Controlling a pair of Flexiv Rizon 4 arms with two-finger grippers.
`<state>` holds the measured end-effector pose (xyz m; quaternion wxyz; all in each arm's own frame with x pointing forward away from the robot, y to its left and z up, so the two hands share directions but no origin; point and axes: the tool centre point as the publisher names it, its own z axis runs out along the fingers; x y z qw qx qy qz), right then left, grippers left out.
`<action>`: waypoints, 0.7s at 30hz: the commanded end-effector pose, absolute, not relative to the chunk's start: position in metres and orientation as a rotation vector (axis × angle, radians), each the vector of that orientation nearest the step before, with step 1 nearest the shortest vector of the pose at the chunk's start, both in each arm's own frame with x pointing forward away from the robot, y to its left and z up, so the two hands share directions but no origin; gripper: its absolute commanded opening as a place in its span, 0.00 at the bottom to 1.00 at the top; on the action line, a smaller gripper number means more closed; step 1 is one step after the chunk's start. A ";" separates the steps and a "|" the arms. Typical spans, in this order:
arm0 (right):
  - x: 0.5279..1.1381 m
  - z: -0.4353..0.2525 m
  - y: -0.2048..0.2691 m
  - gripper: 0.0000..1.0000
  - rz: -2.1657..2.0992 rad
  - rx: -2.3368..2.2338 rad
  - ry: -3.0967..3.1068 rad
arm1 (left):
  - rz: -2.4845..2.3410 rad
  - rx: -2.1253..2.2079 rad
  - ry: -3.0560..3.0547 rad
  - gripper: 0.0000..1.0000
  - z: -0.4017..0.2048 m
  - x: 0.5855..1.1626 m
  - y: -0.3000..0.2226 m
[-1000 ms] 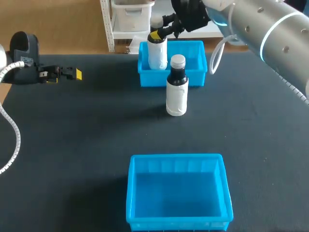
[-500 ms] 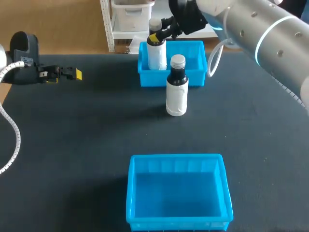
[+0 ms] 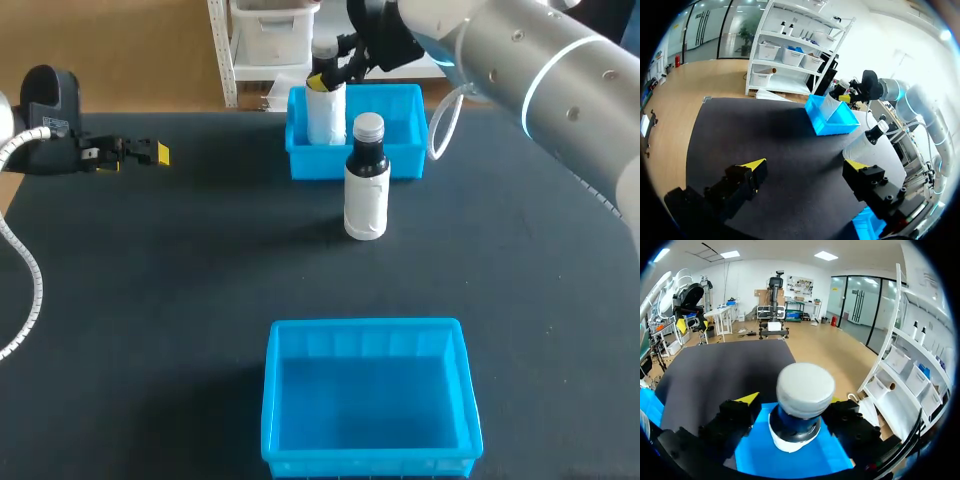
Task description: Pick up the bottle, and place it in the far bin if it is heavy, or in the near bin if it is light.
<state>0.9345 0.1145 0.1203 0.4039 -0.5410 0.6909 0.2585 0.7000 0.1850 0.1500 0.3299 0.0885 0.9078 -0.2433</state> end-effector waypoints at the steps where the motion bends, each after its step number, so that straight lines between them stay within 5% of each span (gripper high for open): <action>1: 0.944 0.120 0.111 1.00 1.270 -1.767 1.613 | -0.636 0.231 2.374 1.00 0.150 0.700 0.185; 21: 0.904 0.148 0.003 1.00 1.084 -1.593 1.744 | -0.636 0.231 2.374 1.00 0.150 0.700 0.185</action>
